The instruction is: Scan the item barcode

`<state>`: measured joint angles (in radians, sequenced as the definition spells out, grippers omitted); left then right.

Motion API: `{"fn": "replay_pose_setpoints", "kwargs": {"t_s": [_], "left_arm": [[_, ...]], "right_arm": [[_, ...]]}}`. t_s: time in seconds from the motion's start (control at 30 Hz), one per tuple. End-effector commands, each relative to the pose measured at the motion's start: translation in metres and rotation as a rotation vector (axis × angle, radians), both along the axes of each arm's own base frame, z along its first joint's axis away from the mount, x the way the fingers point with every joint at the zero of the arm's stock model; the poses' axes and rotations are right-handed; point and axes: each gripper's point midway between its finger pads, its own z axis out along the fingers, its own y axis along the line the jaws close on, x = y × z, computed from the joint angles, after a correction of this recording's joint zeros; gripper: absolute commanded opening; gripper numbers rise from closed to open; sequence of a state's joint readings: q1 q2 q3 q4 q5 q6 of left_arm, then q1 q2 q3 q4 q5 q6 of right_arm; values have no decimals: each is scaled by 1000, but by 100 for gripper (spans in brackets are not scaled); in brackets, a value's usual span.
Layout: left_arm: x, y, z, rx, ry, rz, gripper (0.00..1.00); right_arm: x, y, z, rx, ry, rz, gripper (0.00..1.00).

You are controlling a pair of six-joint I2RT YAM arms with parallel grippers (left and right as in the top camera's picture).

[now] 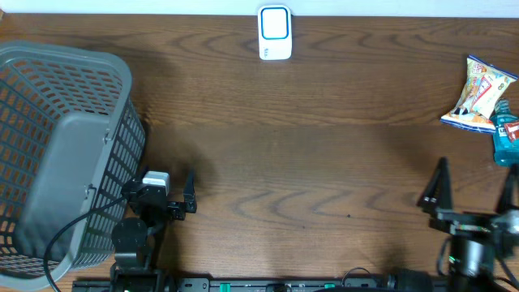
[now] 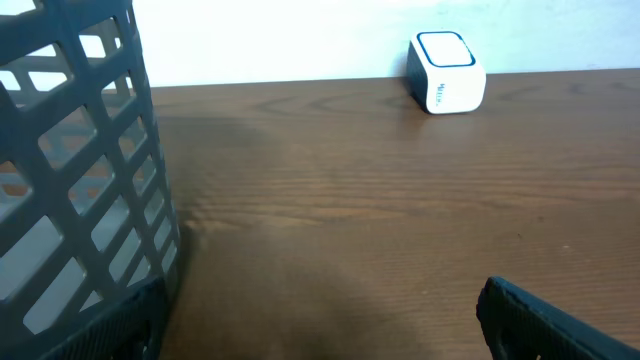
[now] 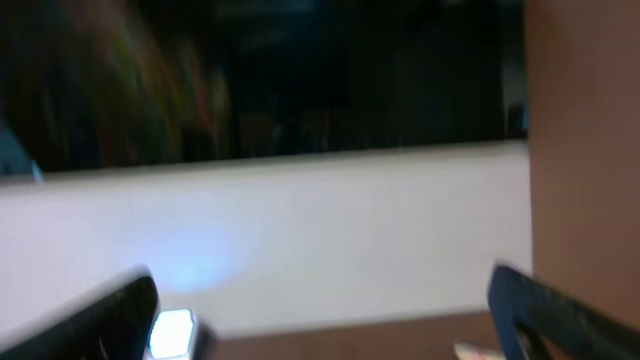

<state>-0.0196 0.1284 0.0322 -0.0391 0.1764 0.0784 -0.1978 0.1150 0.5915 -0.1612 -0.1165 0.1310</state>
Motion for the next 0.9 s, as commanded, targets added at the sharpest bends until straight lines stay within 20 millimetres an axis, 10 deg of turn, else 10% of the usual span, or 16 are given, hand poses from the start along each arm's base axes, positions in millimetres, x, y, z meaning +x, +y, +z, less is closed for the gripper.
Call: {"fn": "replay_pose_setpoints", "kwargs": {"t_s": [0.0, 0.87], "left_arm": [[-1, 1, -16, -3, 38, 4, 98], [-1, 1, -16, -3, 38, 4, 98]], "right_arm": [[14, 3, -37, 21, -5, 38, 99], [60, -34, -229, 257, 356, -107, 99]]}}
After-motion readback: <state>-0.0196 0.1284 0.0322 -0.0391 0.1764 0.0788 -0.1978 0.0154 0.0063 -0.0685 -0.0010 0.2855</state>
